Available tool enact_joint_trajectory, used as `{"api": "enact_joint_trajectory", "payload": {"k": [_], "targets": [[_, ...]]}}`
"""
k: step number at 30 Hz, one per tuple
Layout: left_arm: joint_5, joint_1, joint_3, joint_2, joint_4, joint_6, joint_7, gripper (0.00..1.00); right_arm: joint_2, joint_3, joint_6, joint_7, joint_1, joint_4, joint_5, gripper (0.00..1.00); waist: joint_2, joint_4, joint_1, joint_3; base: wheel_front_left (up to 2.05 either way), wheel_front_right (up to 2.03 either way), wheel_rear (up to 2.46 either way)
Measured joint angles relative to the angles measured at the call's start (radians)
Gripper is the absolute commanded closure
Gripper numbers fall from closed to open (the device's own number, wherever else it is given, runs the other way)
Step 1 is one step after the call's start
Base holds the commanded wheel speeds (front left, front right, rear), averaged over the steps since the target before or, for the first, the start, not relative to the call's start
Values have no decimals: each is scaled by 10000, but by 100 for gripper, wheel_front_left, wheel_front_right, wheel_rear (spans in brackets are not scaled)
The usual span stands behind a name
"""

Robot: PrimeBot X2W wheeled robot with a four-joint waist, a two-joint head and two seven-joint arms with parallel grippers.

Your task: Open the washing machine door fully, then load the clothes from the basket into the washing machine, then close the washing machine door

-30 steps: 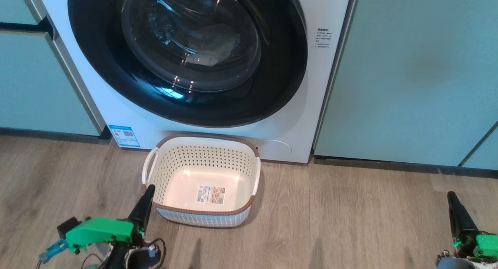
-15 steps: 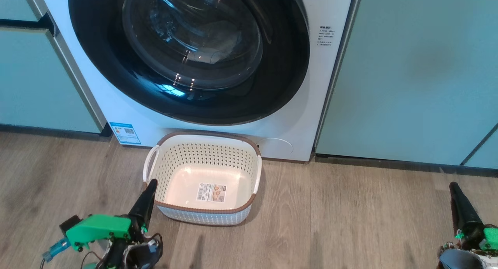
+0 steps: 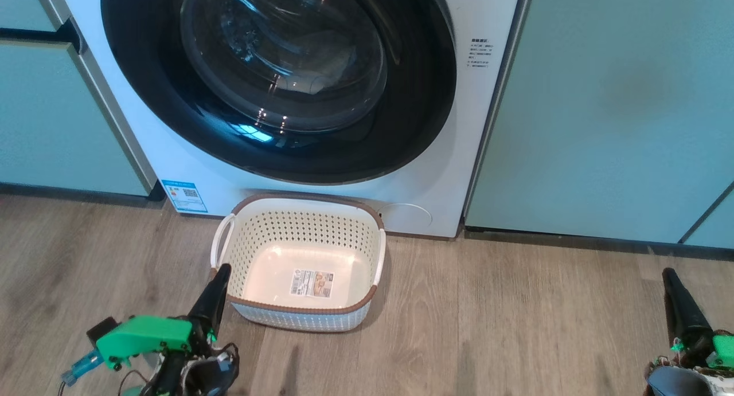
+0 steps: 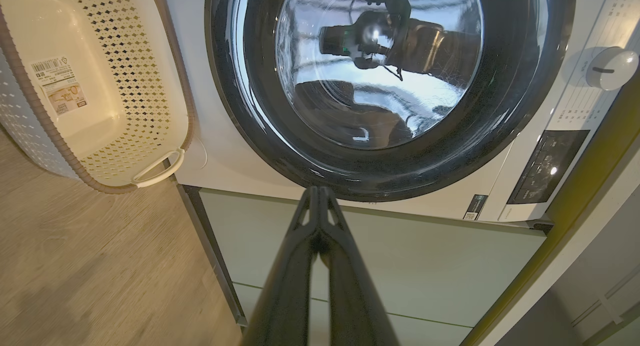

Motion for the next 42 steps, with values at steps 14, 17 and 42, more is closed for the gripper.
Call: {"api": "enact_joint_trajectory", "payload": {"k": [14, 17, 42], "targets": [[0, 0, 2, -2, -2, 0, 0, 100, 0, 0, 0, 0, 0, 0, 0, 100, 0, 0, -1, 0, 0, 0, 0], [0, 0, 2, -2, -2, 0, 0, 100, 0, 0, 0, 0, 0, 0, 0, 100, 0, 0, -1, 0, 0, 0, 0], [0, 0, 4, -2, -2, 0, 0, 100, 0, 0, 0, 0, 0, 0, 6, 100, 0, 0, -1, 0, 0, 0, 0]]}}
